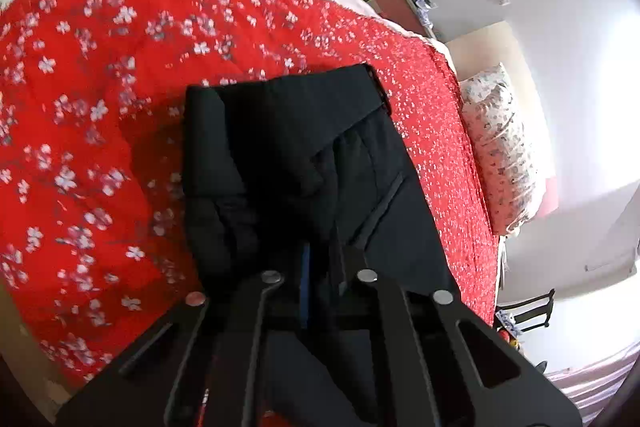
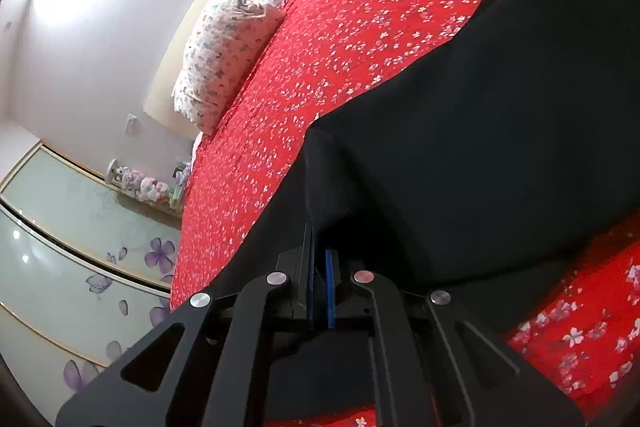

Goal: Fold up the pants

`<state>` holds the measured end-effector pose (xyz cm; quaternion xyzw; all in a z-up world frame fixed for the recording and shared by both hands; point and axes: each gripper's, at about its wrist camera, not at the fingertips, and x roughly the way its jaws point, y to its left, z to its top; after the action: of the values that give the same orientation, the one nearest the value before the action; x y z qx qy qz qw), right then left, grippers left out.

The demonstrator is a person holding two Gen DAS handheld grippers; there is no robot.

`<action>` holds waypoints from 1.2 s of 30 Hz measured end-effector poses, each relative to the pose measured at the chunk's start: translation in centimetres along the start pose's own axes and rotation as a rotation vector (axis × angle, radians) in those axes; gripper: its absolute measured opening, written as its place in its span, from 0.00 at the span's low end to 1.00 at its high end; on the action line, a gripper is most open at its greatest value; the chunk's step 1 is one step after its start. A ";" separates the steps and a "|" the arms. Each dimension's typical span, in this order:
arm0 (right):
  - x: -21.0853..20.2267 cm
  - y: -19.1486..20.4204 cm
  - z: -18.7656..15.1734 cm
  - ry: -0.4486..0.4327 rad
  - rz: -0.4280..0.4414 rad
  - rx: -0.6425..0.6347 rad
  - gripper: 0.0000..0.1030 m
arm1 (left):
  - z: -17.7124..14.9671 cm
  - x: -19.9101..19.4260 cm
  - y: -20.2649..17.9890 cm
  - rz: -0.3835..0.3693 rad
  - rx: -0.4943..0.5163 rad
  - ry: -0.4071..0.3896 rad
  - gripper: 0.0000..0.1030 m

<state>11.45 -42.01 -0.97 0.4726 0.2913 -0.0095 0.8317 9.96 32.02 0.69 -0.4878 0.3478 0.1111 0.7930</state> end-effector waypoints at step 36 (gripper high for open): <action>-13.4 -7.7 7.4 -0.112 -0.292 0.011 0.44 | -16.2 -0.9 -11.8 -0.314 0.554 0.015 0.82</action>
<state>1.66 -55.61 2.50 0.4285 0.3099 -0.1581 0.8339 8.25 12.49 4.96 -0.3019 0.2910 -0.1150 0.9005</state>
